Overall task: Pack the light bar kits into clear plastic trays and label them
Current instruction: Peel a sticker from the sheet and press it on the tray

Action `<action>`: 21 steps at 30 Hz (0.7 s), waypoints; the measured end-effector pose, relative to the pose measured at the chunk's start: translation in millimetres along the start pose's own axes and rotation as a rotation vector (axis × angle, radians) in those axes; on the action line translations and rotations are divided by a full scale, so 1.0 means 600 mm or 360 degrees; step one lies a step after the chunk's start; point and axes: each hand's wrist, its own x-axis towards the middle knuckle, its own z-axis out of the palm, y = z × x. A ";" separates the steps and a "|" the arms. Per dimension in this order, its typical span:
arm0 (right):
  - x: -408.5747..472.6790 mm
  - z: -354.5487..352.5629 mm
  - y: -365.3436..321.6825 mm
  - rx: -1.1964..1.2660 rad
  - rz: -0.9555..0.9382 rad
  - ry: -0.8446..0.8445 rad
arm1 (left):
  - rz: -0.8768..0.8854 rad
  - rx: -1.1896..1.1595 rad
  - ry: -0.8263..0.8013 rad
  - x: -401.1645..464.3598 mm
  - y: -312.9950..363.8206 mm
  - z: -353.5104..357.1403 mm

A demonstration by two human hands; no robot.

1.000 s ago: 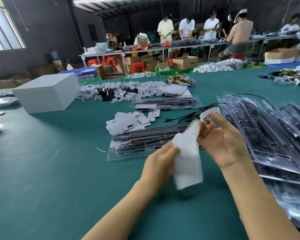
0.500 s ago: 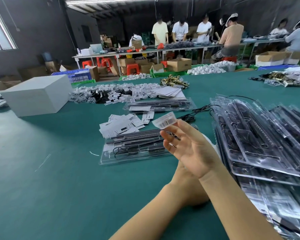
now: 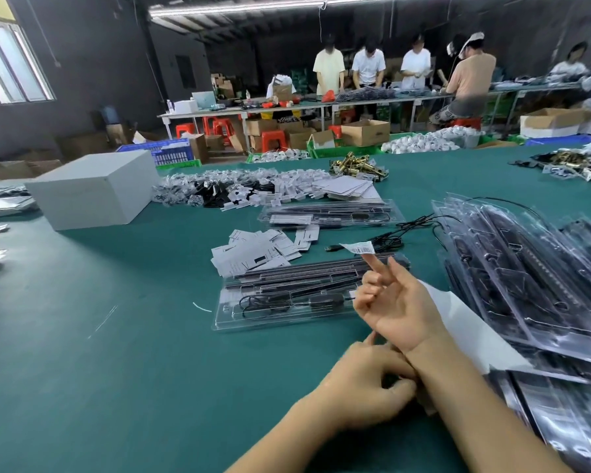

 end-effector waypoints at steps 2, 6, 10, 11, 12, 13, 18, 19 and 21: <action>0.003 -0.013 0.004 0.0029 -0.0003 0.0028 | -0.0433 -0.0384 0.0399 0.004 -0.004 -0.024; 0.006 -0.013 0.028 -0.0090 0.0142 -0.0014 | -0.0809 -0.0754 0.1168 0.008 -0.045 -0.083; 0.007 -0.010 0.052 -0.0386 0.0236 0.0037 | -0.0878 -0.1054 0.1145 -0.004 -0.078 -0.115; 0.008 -0.010 0.055 -0.0444 0.0240 0.0043 | -0.0865 -0.1074 0.1155 -0.005 -0.083 -0.117; 0.009 -0.009 0.056 -0.0490 0.0239 0.0041 | -0.0848 -0.1092 0.1177 -0.006 -0.087 -0.119; 0.009 -0.008 0.058 -0.0530 0.0238 0.0039 | -0.0837 -0.1143 0.1203 -0.006 -0.089 -0.120; 0.007 -0.005 0.065 -0.0835 0.0247 -0.0058 | -0.0872 -0.1724 0.1273 -0.004 -0.092 -0.136; 0.008 -0.005 0.066 -0.0890 0.0244 -0.0055 | -0.0862 -0.1758 0.1267 -0.004 -0.093 -0.140; 0.009 -0.003 0.069 -0.0964 0.0212 -0.0003 | -0.0834 -0.1539 0.1240 -0.009 -0.099 -0.146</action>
